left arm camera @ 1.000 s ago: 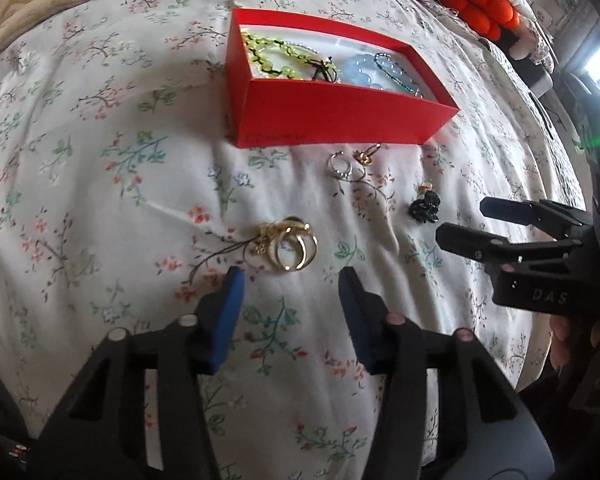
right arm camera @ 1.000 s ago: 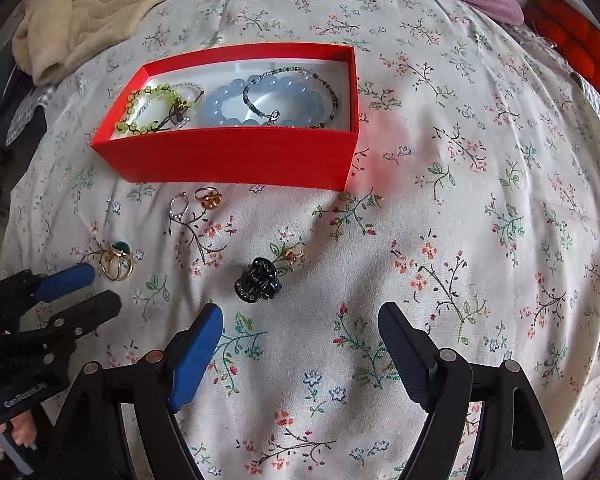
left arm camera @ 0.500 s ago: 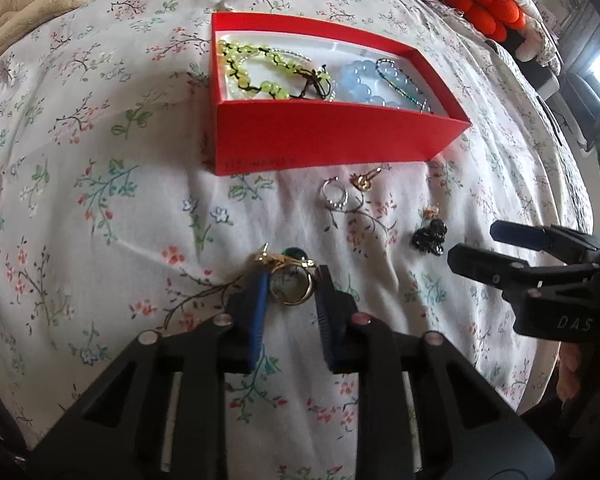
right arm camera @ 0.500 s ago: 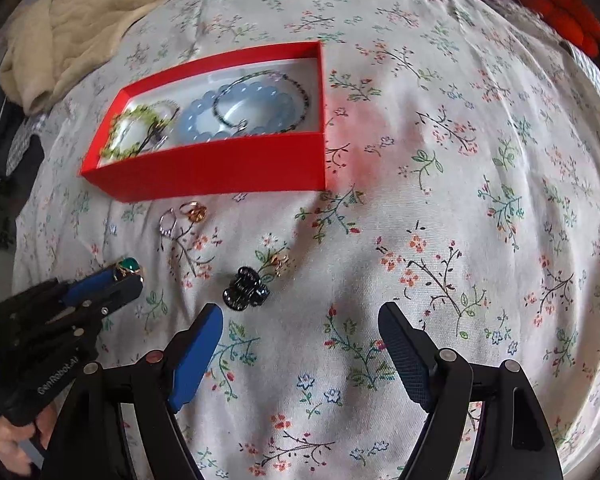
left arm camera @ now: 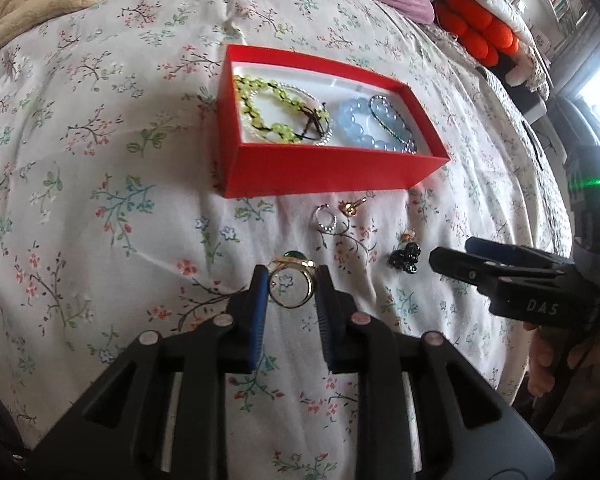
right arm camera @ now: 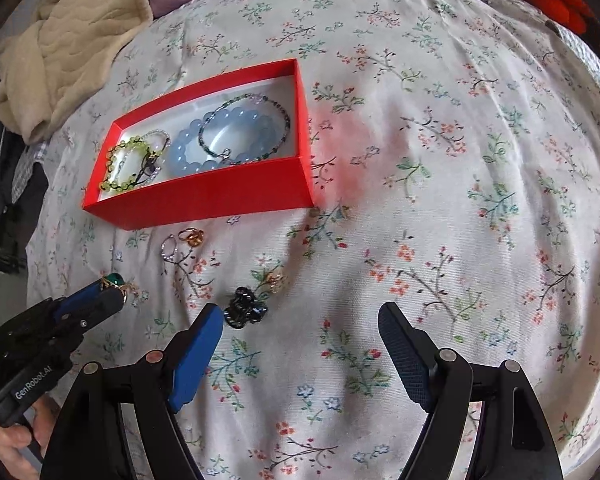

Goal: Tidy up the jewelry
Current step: 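Grasp the black hair clip with the right tool while the left tool holds the gold rings, then carry the rings and hair clip into the red box onto the bracelets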

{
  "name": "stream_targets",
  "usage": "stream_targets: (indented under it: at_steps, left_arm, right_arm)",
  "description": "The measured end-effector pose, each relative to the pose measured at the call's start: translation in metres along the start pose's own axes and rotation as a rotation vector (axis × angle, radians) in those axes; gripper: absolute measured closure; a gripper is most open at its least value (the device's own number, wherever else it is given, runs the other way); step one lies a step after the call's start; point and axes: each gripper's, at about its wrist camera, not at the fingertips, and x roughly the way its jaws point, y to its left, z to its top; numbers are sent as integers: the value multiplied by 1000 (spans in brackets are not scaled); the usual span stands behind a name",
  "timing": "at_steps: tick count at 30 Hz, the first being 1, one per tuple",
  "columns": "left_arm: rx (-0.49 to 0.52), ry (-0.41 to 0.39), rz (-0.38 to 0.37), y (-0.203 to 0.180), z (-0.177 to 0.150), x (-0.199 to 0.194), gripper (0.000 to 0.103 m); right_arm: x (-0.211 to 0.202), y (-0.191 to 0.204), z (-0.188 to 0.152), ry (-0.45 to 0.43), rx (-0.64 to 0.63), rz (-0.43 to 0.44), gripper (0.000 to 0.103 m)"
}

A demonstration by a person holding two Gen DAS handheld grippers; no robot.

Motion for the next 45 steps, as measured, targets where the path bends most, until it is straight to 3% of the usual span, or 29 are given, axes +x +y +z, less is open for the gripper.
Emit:
stream_targets:
  at_steps: [4,12,15,20,26,32,38,41,45]
  left_arm:
    - [-17,-3,-9,8,0,-6,78]
    - [-46,18,16,25,-3,-8,78]
    - [-45,30,41,31,-4,-7,78]
    - [-56,41,68,39,-6,-4,78]
    - [-134,35,5,52,-4,-9,68]
    - [-130,68,20,49,-3,3,66]
    - [-106,77,47,40,-2,8,66]
    - [-93,87,62,37,-3,10,76]
    - [-87,94,56,36,-2,9,78]
  right_arm:
    - [4,7,-1,14,8,35,27]
    - [19,20,5,56,50,110,61]
    - [21,23,7,62,60,128,67]
    - [25,27,9,62,55,118,70]
    - [37,26,10,77,66,91,71]
    - [36,32,9,65,37,70,79]
    - [35,38,8,57,8,63,79]
    - [32,38,7,58,2,74,79]
    - [27,37,5,55,0,91,79]
